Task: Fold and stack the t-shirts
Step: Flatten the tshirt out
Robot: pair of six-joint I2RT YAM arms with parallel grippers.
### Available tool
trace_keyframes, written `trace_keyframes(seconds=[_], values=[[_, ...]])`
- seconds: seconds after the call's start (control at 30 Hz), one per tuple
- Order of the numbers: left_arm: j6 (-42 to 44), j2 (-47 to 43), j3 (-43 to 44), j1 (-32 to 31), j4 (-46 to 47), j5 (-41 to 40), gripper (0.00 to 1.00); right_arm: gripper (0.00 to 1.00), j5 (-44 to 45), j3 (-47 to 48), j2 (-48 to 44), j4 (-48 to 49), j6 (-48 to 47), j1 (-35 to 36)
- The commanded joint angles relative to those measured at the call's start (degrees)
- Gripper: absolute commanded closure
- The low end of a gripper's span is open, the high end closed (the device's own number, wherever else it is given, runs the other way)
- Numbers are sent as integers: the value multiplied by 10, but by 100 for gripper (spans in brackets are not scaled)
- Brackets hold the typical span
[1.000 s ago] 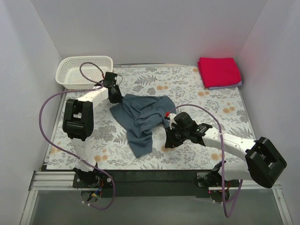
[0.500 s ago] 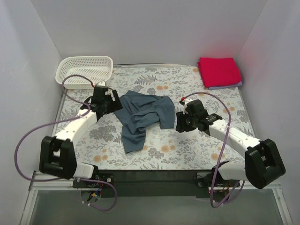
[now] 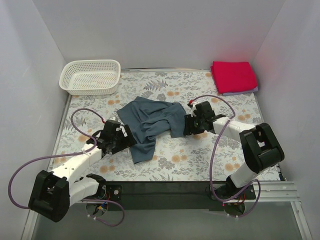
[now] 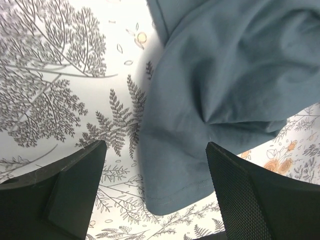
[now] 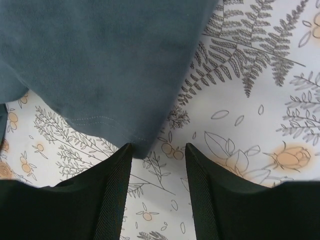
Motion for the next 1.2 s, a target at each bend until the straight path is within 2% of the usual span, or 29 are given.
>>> trace_keyframes(seconds=[0.0, 0.07, 0.33, 0.37, 0.43, 0.47, 0.53, 0.63, 0.67, 0.7, 0.77, 0.87, 0.93, 1.0, 1.07, 1.17], values=[[-35, -2, -15, -17, 15, 3, 25, 54, -33, 25, 23, 47, 4, -4], [-41, 10, -24, -29, 19, 5, 27, 55, -45, 25, 33, 56, 10, -4], [-56, 90, -18, -79, 41, -22, 44, 59, -63, 27, 67, 65, 22, -5], [-57, 103, -17, -86, 41, -27, 50, 61, -64, 27, 68, 66, 23, -4], [-62, 110, -11, -91, 42, -41, 62, 75, -60, 28, 73, 66, 21, -5], [-63, 110, -10, -93, 41, -47, 79, 86, -60, 29, 74, 65, 21, -8], [-60, 105, 0, -93, 31, -68, 99, 97, -56, 31, 64, 66, 22, -16], [-13, 97, 62, -91, -15, -163, 100, 99, -25, 50, 28, 44, 18, -39], [8, 99, 85, -82, -27, -229, 100, 99, -13, 77, 18, 30, 15, -46], [30, 108, 143, -74, -48, -256, 100, 99, -1, 94, -2, 10, 6, -54], [106, 119, 204, -39, -55, -328, 100, 99, 32, 157, -19, -36, -5, -77], [182, 152, 329, 24, -29, -359, 100, 99, 68, 225, -52, -75, -24, -108], [244, 175, 419, 45, 3, -376, 100, 99, 83, 292, -67, -87, -29, -138], [293, 189, 472, 59, 35, -395, 100, 99, 82, 349, -81, -99, -29, -159], [317, 194, 522, 60, 51, -404, 100, 99, 78, 373, -96, -100, -29, -184], [352, 166, 507, 60, 113, -413, 100, 99, 77, 381, -135, -99, -34, -200]])
